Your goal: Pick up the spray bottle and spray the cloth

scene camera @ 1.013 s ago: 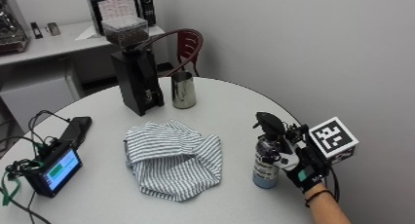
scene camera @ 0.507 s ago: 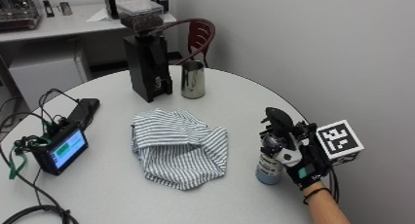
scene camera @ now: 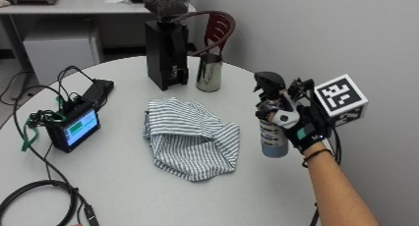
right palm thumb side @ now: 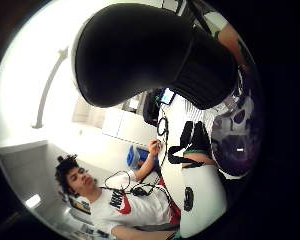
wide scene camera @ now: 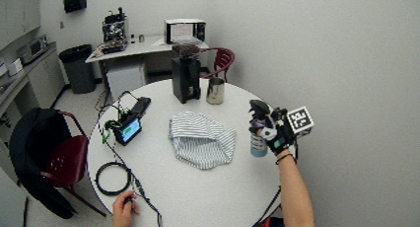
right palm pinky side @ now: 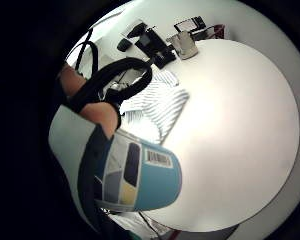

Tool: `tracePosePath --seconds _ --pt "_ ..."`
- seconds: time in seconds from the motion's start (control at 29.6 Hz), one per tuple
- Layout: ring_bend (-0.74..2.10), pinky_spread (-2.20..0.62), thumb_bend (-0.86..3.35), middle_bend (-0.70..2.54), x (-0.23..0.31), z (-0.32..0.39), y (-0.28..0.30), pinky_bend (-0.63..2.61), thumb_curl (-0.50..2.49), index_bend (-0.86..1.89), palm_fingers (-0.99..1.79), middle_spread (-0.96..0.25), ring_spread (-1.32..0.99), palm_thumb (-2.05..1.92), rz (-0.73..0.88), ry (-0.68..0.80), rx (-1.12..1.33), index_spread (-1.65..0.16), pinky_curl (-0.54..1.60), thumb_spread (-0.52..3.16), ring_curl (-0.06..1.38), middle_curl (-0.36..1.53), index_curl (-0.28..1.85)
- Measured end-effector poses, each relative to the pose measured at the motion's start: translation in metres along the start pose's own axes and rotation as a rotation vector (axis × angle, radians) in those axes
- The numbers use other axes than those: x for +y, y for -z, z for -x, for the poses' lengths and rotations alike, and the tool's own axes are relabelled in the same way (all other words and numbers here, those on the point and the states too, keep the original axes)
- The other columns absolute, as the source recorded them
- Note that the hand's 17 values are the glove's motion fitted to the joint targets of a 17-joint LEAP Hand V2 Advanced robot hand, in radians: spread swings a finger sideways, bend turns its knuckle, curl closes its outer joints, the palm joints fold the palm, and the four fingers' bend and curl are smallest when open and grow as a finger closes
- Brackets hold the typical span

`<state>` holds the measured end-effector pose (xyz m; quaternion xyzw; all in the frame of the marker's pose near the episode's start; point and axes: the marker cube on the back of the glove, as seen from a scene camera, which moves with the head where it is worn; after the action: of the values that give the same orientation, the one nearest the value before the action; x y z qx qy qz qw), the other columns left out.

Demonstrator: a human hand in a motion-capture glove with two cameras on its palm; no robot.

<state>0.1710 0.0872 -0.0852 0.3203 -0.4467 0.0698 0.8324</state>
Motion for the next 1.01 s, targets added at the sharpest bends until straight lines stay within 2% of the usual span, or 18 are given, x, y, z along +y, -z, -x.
tracePosePath --seconds 0.3,0.54,0.64,0.88,1.01 --pt "0.56 0.07 -0.03 0.29 0.009 -0.036 -0.045 0.35 0.55 0.09 1.08 -0.07 -0.10 0.98 0.158 -0.150 0.104 -0.26 0.36 0.66 0.41 0.43 0.24" --pt "0.57 0.05 -0.03 0.29 -0.015 0.019 -0.003 0.37 0.58 0.09 1.10 -0.06 -0.09 0.98 0.076 -0.072 0.078 -0.25 0.37 0.63 0.42 0.44 0.23" --pt "0.58 0.03 -0.03 0.28 -0.024 0.038 -0.003 0.38 0.59 0.09 1.11 -0.05 -0.09 0.98 0.084 -0.050 0.096 -0.25 0.37 0.61 0.42 0.44 0.23" --pt "0.59 0.02 -0.03 0.29 -0.005 -0.020 -0.030 0.39 0.62 0.09 1.11 -0.05 -0.09 0.97 0.183 -0.134 0.109 -0.24 0.38 0.58 0.42 0.45 0.23" --pt "0.59 0.02 -0.03 0.29 -0.004 -0.015 -0.018 0.40 0.63 0.10 1.11 -0.05 -0.08 0.96 0.176 -0.139 0.098 -0.24 0.38 0.58 0.43 0.45 0.24"
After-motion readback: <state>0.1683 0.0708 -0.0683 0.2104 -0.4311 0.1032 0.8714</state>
